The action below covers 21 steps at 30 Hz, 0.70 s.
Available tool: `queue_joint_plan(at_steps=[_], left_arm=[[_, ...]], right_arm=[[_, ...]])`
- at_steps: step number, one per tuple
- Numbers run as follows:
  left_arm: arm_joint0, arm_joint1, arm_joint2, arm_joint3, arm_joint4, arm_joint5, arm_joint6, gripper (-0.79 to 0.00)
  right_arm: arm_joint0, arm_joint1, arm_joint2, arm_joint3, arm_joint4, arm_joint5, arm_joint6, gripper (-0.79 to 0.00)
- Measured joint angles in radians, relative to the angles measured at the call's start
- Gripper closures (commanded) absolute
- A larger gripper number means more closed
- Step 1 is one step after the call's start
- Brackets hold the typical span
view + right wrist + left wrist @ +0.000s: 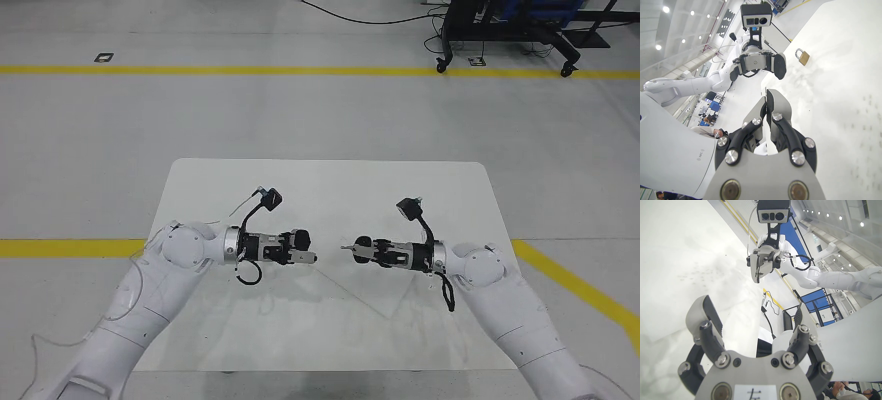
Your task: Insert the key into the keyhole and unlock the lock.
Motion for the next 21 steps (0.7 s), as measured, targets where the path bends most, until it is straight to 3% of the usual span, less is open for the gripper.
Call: queue_joint_plan(at_steps=[4, 7, 10, 14, 16, 18, 21], left_arm=[[0.001, 0.000, -0.001, -0.001, 0.000, 0.002, 0.001, -0.785], [0.016, 0.003, -0.021, -0.032, 0.013, 0.042, 0.062, -0.785], [0.038, 0.021, -0.085, -0.093, 0.074, 0.062, 0.119, -0.785], [0.135, 0.074, -0.272, -0.272, 0.221, 0.124, 0.169, -0.785], [0.204, 0.100, -0.378, -0.381, 0.301, 0.192, 0.170, -0.785], [0.298, 0.126, -0.494, -0.529, 0.459, 0.337, 0.149, -0.785], [0.429, 0.148, -0.589, -0.732, 0.721, 0.576, 0.059, -0.785]], right_arm=[[-0.002, 0.001, 0.002, 0.002, 0.011, -0.004, 0.002, 0.000], [-0.002, 0.000, 0.001, 0.002, 0.010, -0.004, 0.002, 0.000], [-0.002, 0.000, 0.001, 0.002, 0.010, -0.004, 0.002, 0.000], [-0.002, 0.000, 0.001, 0.002, 0.010, -0.004, 0.002, 0.000], [-0.002, 0.000, 0.001, 0.002, 0.010, -0.004, 0.002, 0.000], [-0.002, 0.000, 0.002, 0.002, 0.010, -0.004, 0.002, 0.000], [-0.002, 0.000, 0.002, 0.002, 0.010, -0.004, 0.002, 0.000]])
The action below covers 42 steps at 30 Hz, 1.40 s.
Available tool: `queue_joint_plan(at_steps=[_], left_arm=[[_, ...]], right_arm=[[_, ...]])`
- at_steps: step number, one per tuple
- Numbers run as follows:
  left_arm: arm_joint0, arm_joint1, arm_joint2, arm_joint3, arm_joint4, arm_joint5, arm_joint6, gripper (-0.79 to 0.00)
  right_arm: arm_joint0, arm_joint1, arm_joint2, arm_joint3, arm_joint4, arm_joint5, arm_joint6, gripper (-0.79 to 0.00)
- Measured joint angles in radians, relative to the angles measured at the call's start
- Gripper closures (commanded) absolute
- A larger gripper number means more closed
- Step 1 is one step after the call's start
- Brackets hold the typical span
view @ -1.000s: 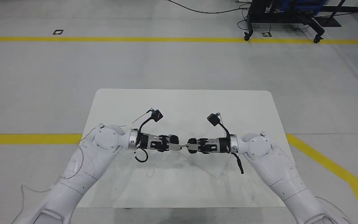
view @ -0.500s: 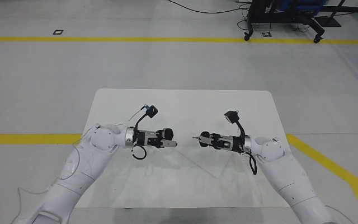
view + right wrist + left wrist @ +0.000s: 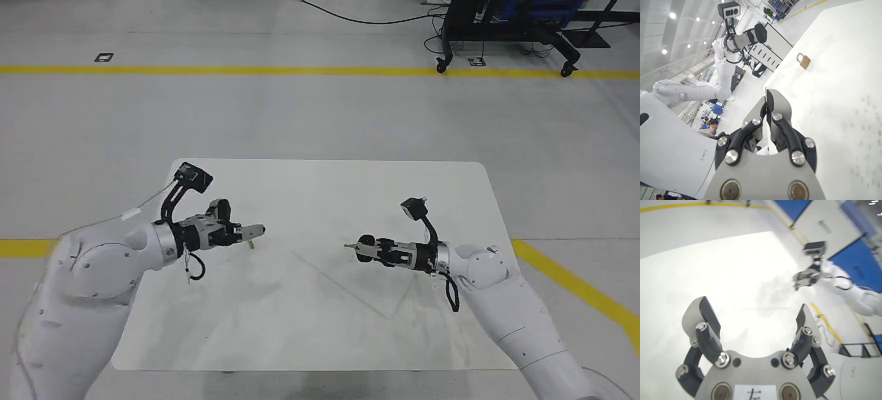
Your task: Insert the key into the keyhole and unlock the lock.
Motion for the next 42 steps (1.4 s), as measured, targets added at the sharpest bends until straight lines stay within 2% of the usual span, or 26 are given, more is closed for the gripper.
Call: queue_joint_plan(at_steps=[3, 6, 9, 14, 19, 20, 23, 28, 34, 39, 42], left_arm=[[0.076, 0.008, 0.015, -0.098, 0.246, 0.185, -0.100, -0.785], [0.068, 0.003, 0.094, -0.087, 0.382, 0.282, -0.122, -0.785], [0.011, -0.012, 0.187, -0.013, 0.419, 0.336, -0.106, -0.785], [-0.127, -0.049, 0.322, 0.133, 0.360, 0.441, -0.062, -0.785], [-0.244, -0.080, 0.425, 0.241, 0.380, 0.529, -0.058, -0.785], [-0.267, -0.087, 0.446, 0.258, 0.391, 0.543, -0.059, -0.757], [-0.311, -0.102, 0.479, 0.303, 0.375, 0.577, -0.054, -0.717], [-0.357, -0.121, 0.512, 0.378, 0.353, 0.613, -0.073, -0.742], [-0.388, -0.137, 0.546, 0.444, 0.350, 0.608, -0.080, -0.656], [-0.408, -0.146, 0.551, 0.501, 0.337, 0.598, -0.075, -0.514], [-0.416, -0.152, 0.551, 0.520, 0.329, 0.595, -0.066, -0.379]], right_arm=[[0.000, 0.000, 0.000, 0.000, 0.000, 0.000, 0.000, 0.000], [0.000, 0.000, 0.000, 0.000, 0.000, 0.000, 0.000, 0.000], [0.000, 0.000, 0.000, 0.000, 0.000, 0.000, 0.000, 0.000], [0.000, 0.000, 0.000, 0.000, 0.000, 0.000, 0.000, 0.000], [0.000, 0.000, 0.000, 0.000, 0.000, 0.000, 0.000, 0.000], [0.000, 0.000, 0.000, 0.000, 0.000, 0.000, 0.000, 0.000], [0.000, 0.000, 0.000, 0.000, 0.000, 0.000, 0.000, 0.000], [0.000, 0.000, 0.000, 0.000, 0.000, 0.000, 0.000, 0.000], [0.000, 0.000, 0.000, 0.000, 0.000, 0.000, 0.000, 0.000], [0.000, 0.000, 0.000, 0.000, 0.000, 0.000, 0.000, 0.000], [0.000, 0.000, 0.000, 0.000, 0.000, 0.000, 0.000, 0.000]])
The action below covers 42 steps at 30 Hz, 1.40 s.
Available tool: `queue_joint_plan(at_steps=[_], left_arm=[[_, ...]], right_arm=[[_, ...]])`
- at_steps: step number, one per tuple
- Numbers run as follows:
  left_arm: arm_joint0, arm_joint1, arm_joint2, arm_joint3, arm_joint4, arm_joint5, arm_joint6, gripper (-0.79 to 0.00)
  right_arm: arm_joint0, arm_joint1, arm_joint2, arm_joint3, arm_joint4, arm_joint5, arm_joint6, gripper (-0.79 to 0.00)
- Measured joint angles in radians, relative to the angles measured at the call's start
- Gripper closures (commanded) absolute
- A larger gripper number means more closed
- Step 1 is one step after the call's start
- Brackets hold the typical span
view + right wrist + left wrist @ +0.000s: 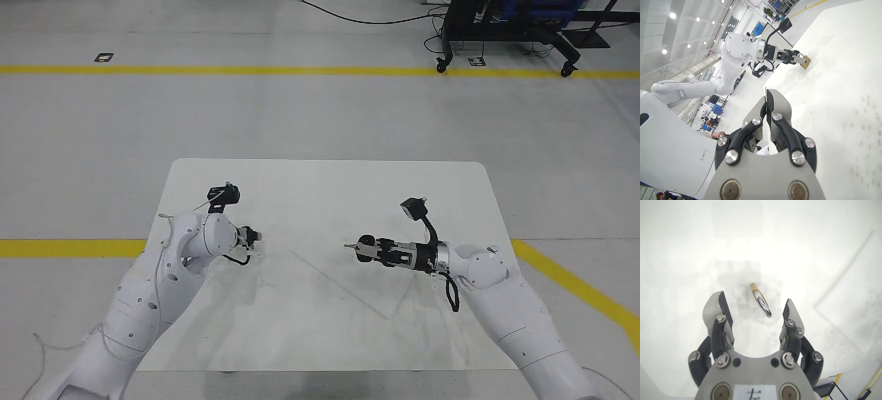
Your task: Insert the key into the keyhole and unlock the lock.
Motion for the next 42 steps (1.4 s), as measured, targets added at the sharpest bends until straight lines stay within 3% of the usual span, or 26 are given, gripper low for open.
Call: queue_joint_plan(at_steps=[19, 35, 42], left_arm=[[0.028, -0.001, -0.023, -0.080, 0.055, 0.001, -0.050, 0.000], [0.037, -0.006, -0.028, -0.077, 0.097, -0.040, -0.083, 0.000], [0.066, -0.001, -0.057, -0.110, 0.111, -0.106, -0.022, 0.000]], right_arm=[[0.000, 0.000, 0.000, 0.000, 0.000, 0.000, 0.000, 0.000], [0.000, 0.000, 0.000, 0.000, 0.000, 0.000, 0.000, 0.000], [0.000, 0.000, 0.000, 0.000, 0.000, 0.000, 0.000, 0.000]])
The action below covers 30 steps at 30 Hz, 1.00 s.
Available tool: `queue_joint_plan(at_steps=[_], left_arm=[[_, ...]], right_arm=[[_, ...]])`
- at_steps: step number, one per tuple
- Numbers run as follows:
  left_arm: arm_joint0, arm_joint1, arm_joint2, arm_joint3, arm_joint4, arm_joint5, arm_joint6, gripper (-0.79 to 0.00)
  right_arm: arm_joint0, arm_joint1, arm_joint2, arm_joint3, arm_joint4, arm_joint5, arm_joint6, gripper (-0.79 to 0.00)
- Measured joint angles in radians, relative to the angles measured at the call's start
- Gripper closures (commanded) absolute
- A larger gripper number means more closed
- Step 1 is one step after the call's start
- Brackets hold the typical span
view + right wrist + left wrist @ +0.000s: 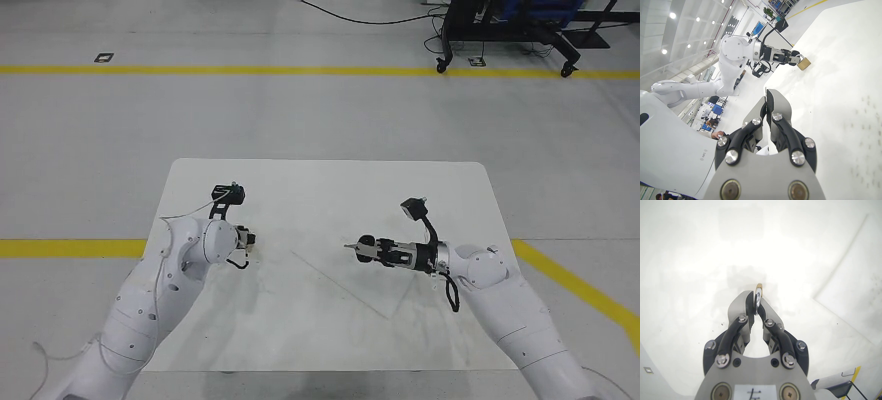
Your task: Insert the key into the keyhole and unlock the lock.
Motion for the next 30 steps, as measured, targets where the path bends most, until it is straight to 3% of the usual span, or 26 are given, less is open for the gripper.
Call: queue_joint_plan(at_steps=[5, 23, 26, 28, 29, 30], left_arm=[[0.037, 0.005, -0.035, -0.030, -0.008, -0.044, 0.061, 0.000], [0.032, -0.003, -0.015, -0.017, 0.067, -0.084, -0.011, -0.006], [0.029, -0.006, -0.013, -0.016, 0.070, -0.086, -0.015, -0.166], [0.029, -0.007, -0.013, -0.016, 0.071, -0.087, -0.017, -0.203], [0.028, -0.008, -0.013, -0.016, 0.073, -0.086, -0.019, -0.274], [0.028, -0.008, -0.013, -0.016, 0.074, -0.086, -0.020, -0.289]], right_arm=[[0.000, 0.000, 0.000, 0.000, 0.000, 0.000, 0.000, 0.000], [0.000, 0.000, 0.000, 0.000, 0.000, 0.000, 0.000, 0.000], [0.000, 0.000, 0.000, 0.000, 0.000, 0.000, 0.000, 0.000], [0.000, 0.000, 0.000, 0.000, 0.000, 0.000, 0.000, 0.000], [0.000, 0.000, 0.000, 0.000, 0.000, 0.000, 0.000, 0.000], [0.000, 0.000, 0.000, 0.000, 0.000, 0.000, 0.000, 0.000]])
